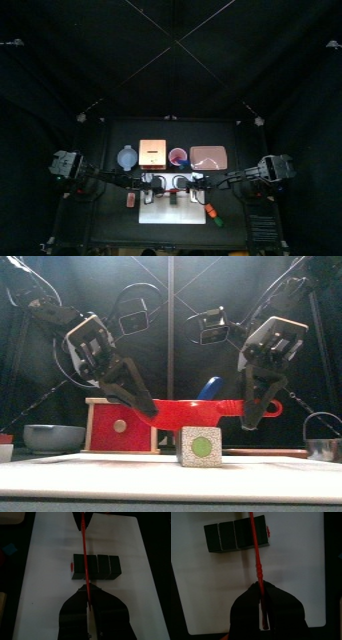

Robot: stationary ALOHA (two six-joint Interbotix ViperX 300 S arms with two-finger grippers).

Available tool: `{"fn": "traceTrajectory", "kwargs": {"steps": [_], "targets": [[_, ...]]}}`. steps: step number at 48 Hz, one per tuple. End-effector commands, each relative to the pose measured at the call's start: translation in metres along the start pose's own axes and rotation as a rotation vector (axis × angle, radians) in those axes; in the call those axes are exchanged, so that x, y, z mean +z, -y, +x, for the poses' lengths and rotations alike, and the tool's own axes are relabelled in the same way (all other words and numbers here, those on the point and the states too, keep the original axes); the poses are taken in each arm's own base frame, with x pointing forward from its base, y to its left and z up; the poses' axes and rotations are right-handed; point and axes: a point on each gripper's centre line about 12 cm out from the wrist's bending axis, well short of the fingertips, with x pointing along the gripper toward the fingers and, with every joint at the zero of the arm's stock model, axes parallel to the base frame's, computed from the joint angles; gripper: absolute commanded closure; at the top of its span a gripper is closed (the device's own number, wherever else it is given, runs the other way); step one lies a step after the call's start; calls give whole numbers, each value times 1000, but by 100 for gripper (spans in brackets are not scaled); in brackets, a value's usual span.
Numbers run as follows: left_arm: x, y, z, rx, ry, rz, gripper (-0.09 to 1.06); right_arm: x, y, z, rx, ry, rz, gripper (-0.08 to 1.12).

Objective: Cut the sushi into 4 pieces with the knife
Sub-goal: Cut the sushi into 4 pieces

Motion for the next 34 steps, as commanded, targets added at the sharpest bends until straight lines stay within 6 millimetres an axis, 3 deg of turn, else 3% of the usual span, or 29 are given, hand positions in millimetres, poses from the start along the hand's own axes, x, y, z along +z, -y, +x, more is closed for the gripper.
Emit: {"fn": "traceTrajectory", "kwargs": {"steps": [1, 21, 34], "targets": [[-2, 6, 3, -11, -16, 5, 62, 3, 3, 0, -5, 9, 18, 91], [-29, -1, 25, 11, -110, 2, 62, -5, 8, 22, -18, -39, 27, 91], [-24, -5, 24, 19, -96, 0, 62, -5, 10, 22, -21, -41, 26, 91]]}}
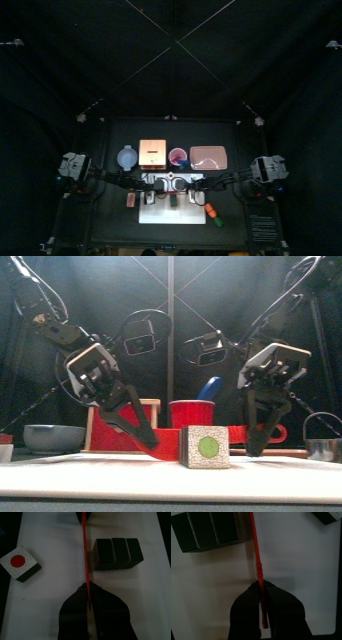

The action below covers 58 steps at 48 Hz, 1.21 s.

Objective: Cut the sushi into 4 pieces with the knife
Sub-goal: Cut the sushi into 4 pieces

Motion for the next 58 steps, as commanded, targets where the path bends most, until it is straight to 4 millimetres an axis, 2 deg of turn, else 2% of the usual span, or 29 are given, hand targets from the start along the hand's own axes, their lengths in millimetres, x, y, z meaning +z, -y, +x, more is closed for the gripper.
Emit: {"fn": "traceTrajectory", "kwargs": {"steps": [1, 5, 11, 20, 27, 36, 48, 58], "targets": [[0, -3, -1, 5, -5, 3, 62, 6, 10, -7, -11, 25, 32, 91], [7, -11, -4, 18, 14, -9, 62, 9, 15, -12, -22, 33, 30, 91], [21, -15, -16, 19, 51, 6, 62, 19, 18, -30, -30, 76, 23, 91], [51, -6, -40, -7, 118, 32, 62, 27, 13, -55, -17, 124, 25, 91], [57, 17, -46, -53, 137, 64, 62, 26, 0, -66, 18, 148, 19, 91], [52, 37, -37, -91, 114, 61, 62, 17, -12, -61, 45, 125, 13, 91], [45, 41, -18, -89, 73, 47, 62, 10, -12, -49, 54, 119, 33, 91], [45, 45, -18, -96, 72, 36, 62, 10, -17, -45, 65, 119, 32, 91]]}}
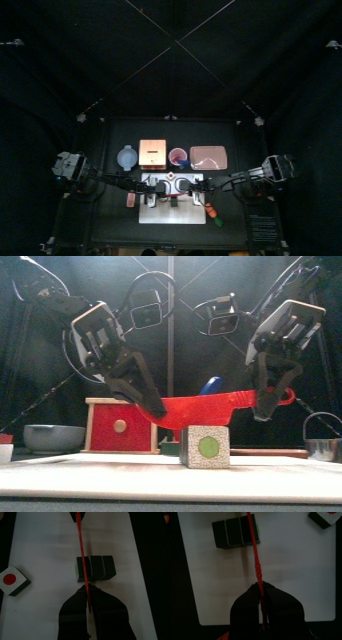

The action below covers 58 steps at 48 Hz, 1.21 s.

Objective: Cut the sushi into 4 pieces with the knife
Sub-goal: Cut the sushi into 4 pieces

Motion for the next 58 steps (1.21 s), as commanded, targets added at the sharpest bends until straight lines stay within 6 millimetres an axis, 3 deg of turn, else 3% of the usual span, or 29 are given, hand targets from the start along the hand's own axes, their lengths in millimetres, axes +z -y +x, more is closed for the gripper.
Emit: {"fn": "traceTrajectory", "kwargs": {"steps": [1, 43, 58], "targets": [[8, 17, -1, -35, 25, 19, 62, 10, -2, -6, 12, 48, 20, 91], [32, 40, -10, -83, 92, 29, 62, 21, -15, -13, 36, 90, -9, 91], [20, 44, 0, -84, 54, 7, 62, 15, -15, -6, 32, 65, -14, 91]]}}
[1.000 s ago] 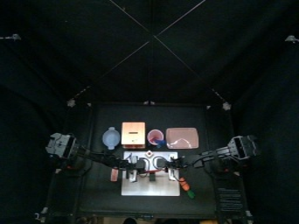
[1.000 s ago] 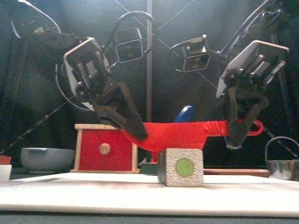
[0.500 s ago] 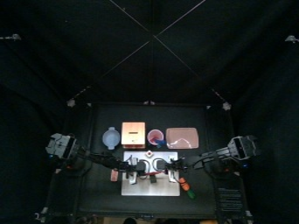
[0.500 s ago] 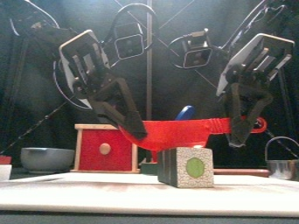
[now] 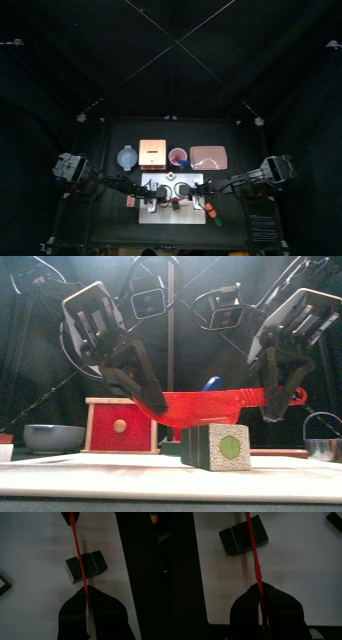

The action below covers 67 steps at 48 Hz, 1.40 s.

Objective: Cut the sushi into 4 pieces with the knife
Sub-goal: Cut the sushi into 4 pieces

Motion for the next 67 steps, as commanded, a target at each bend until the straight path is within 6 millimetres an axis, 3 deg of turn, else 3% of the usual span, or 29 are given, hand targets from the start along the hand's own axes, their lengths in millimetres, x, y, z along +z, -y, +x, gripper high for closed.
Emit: {"fn": "traceTrajectory", "kwargs": {"steps": [1, 14, 26, 33, 45, 67], "targets": [[14, 18, 2, -35, 40, 7, 62, 13, 3, -5, 0, 47, 23, 91], [1, 12, 11, -19, 0, 2, 62, 12, 8, -2, -18, 40, 3, 91], [-28, 4, 30, 6, -93, 3, 62, -15, 11, 39, -33, -71, 14, 91], [-43, -7, 41, 30, -146, -8, 62, -20, 14, 54, -27, -55, 42, 91], [-41, -17, 40, 46, -147, -14, 62, -13, 24, 46, -39, -22, 45, 91], [-30, -66, 31, 118, -148, 25, 62, 3, 56, 28, -95, 43, 62, 91]]}}
